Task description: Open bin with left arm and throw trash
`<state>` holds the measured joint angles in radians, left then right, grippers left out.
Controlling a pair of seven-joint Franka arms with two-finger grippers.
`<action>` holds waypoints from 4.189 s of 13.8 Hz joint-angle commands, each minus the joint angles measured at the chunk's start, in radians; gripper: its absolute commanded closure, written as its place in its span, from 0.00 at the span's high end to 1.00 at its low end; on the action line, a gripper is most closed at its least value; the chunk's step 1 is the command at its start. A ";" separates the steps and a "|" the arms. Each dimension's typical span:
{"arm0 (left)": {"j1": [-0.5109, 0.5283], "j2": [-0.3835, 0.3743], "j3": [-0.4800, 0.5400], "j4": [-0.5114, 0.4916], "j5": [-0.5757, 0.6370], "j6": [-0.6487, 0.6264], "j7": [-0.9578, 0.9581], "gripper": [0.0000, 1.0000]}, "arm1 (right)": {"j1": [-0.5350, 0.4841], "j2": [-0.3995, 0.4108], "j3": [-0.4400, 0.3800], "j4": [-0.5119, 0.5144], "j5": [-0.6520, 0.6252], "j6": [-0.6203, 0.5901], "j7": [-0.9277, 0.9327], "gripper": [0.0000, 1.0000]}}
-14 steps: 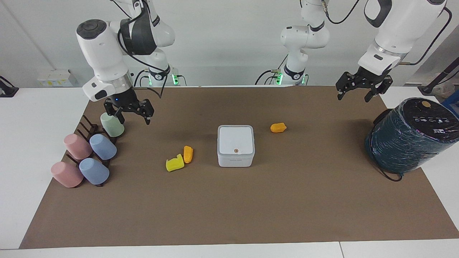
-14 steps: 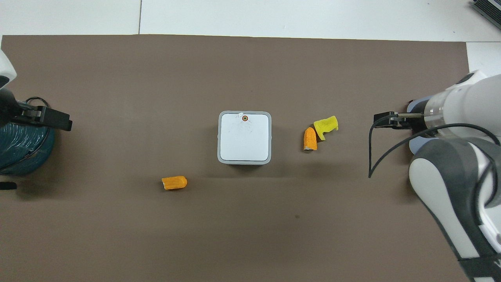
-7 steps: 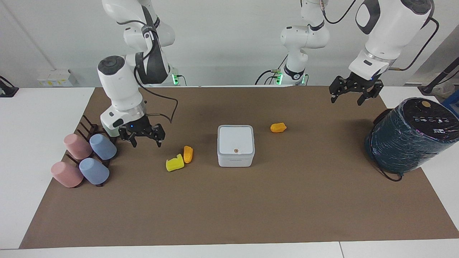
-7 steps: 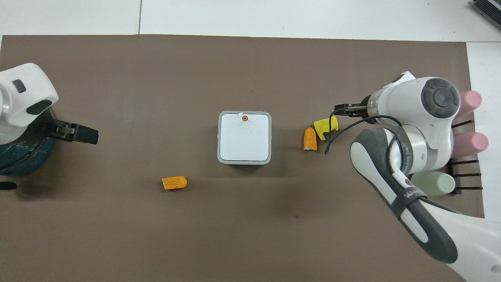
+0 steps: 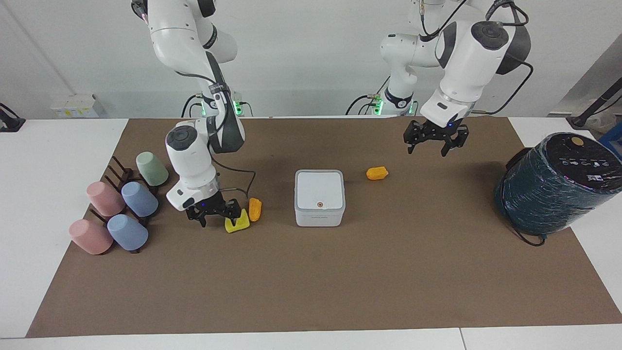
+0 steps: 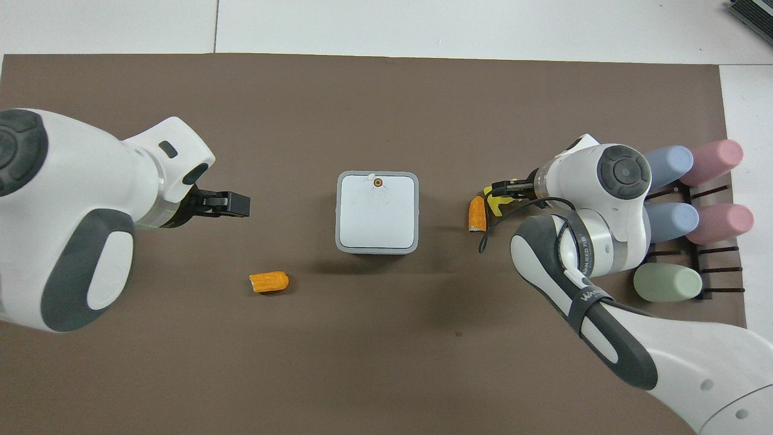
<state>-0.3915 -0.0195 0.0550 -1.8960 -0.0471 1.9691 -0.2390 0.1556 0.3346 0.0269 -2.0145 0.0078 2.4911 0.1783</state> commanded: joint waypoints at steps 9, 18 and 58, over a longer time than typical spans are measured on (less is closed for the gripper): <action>-0.214 0.114 0.012 -0.006 -0.088 0.312 -0.100 0.00 | -0.004 -0.028 0.001 -0.049 0.015 0.020 0.009 0.48; -0.270 0.251 0.006 0.060 -0.148 0.468 -0.101 0.00 | -0.010 -0.054 0.001 -0.029 0.015 0.011 0.015 0.00; -0.071 0.053 0.026 -0.259 0.027 0.211 1.363 1.00 | 0.395 -0.051 0.001 0.063 0.095 0.187 0.606 0.02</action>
<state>-0.4065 0.0937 0.0716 -2.0594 -0.0660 2.1347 1.0953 0.5462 0.3017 0.0311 -1.9137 0.1030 2.6555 0.7590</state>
